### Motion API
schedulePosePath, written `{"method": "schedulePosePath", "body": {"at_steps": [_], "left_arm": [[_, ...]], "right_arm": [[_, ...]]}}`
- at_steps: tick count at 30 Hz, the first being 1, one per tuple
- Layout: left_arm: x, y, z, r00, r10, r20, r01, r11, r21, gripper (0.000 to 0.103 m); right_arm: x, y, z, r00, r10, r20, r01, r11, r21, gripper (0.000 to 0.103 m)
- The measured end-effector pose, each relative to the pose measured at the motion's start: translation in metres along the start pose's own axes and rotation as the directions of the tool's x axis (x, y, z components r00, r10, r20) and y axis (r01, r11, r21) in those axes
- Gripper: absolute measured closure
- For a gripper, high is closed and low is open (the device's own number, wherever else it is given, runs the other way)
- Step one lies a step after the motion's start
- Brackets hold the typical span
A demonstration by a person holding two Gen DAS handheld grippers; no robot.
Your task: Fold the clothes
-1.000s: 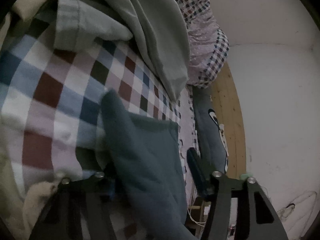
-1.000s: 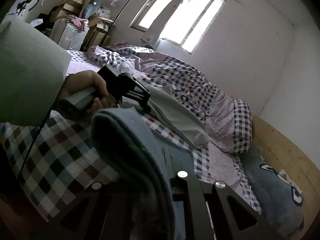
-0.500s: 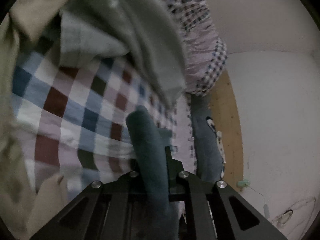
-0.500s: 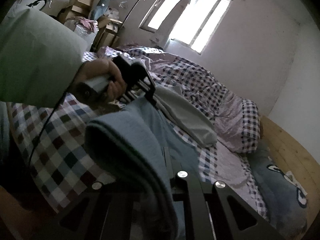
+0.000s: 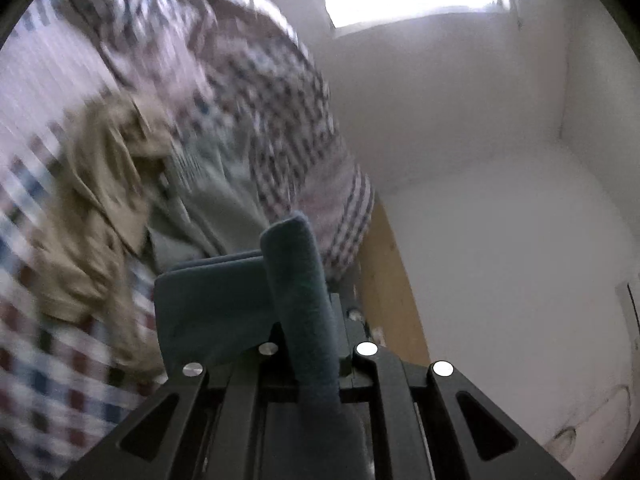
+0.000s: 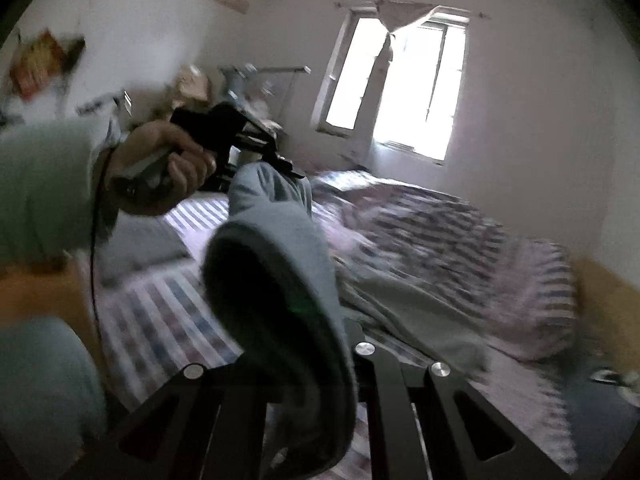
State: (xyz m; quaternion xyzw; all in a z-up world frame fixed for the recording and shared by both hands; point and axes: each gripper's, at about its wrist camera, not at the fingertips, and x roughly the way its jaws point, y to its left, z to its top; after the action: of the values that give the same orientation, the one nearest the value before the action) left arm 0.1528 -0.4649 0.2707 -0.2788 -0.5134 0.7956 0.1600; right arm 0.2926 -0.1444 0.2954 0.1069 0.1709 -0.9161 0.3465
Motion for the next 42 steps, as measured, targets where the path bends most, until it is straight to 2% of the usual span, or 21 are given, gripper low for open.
{"method": "schedulePosePath", "body": {"at_steps": [3, 6, 10, 13, 18, 21, 24, 27, 30, 34, 38, 42], "left_arm": [[-0.063, 0.001, 0.03, 0.994, 0.037, 0.102, -0.037, 0.999, -0.003, 0.096], [-0.12, 0.014, 0.063, 0.975, 0.098, 0.199, -0.096, 0.995, -0.024, 0.096], [-0.184, 0.039, 0.105, 0.933, 0.173, 0.315, -0.158, 0.985, -0.071, 0.096], [-0.228, 0.064, 0.132, 0.896, 0.219, 0.387, -0.189, 0.975, -0.115, 0.096], [-0.281, 0.11, 0.168, 0.84, 0.29, 0.459, -0.225, 0.955, -0.191, 0.096], [-0.303, 0.137, 0.189, 0.811, 0.314, 0.494, -0.227, 0.947, -0.228, 0.096], [-0.316, 0.157, 0.207, 0.791, 0.327, 0.517, -0.229, 0.942, -0.246, 0.096], [-0.327, 0.169, 0.222, 0.777, 0.338, 0.53, -0.237, 0.938, -0.252, 0.096], [-0.337, 0.177, 0.233, 0.767, 0.335, 0.547, -0.229, 0.94, -0.254, 0.096], [-0.352, 0.183, 0.242, 0.758, 0.334, 0.56, -0.236, 0.941, -0.243, 0.096], [-0.363, 0.202, 0.235, 0.757, 0.342, 0.556, -0.253, 0.939, -0.234, 0.096], [-0.382, 0.231, 0.214, 0.758, 0.367, 0.54, -0.26, 0.928, -0.267, 0.096]], "right_arm": [[0.033, 0.01, 0.034, 0.992, 0.118, 0.043, -0.118, 0.993, 0.01, 0.096], [0.071, 0.024, 0.064, 0.976, 0.208, 0.064, -0.21, 0.978, 0.017, 0.096], [0.145, 0.048, 0.099, 0.929, 0.358, 0.088, -0.363, 0.931, 0.042, 0.096], [0.199, 0.071, 0.118, 0.906, 0.416, 0.072, -0.42, 0.906, 0.049, 0.096], [0.285, 0.113, 0.148, 0.881, 0.471, 0.045, -0.473, 0.88, 0.043, 0.096], [0.327, 0.141, 0.158, 0.882, 0.471, 0.033, -0.471, 0.882, 0.001, 0.096], [0.367, 0.162, 0.164, 0.888, 0.459, 0.031, -0.457, 0.888, -0.062, 0.096], [0.397, 0.175, 0.168, 0.89, 0.455, 0.034, -0.451, 0.888, -0.089, 0.096], [0.422, 0.186, 0.172, 0.879, 0.475, 0.042, -0.469, 0.877, -0.108, 0.096], [0.444, 0.2, 0.174, 0.886, 0.46, 0.061, -0.445, 0.879, -0.171, 0.096], [0.447, 0.221, 0.158, 0.886, 0.458, 0.072, -0.427, 0.868, -0.254, 0.096], [0.437, 0.246, 0.132, 0.862, 0.504, 0.054, -0.467, 0.832, -0.3, 0.096]]}}
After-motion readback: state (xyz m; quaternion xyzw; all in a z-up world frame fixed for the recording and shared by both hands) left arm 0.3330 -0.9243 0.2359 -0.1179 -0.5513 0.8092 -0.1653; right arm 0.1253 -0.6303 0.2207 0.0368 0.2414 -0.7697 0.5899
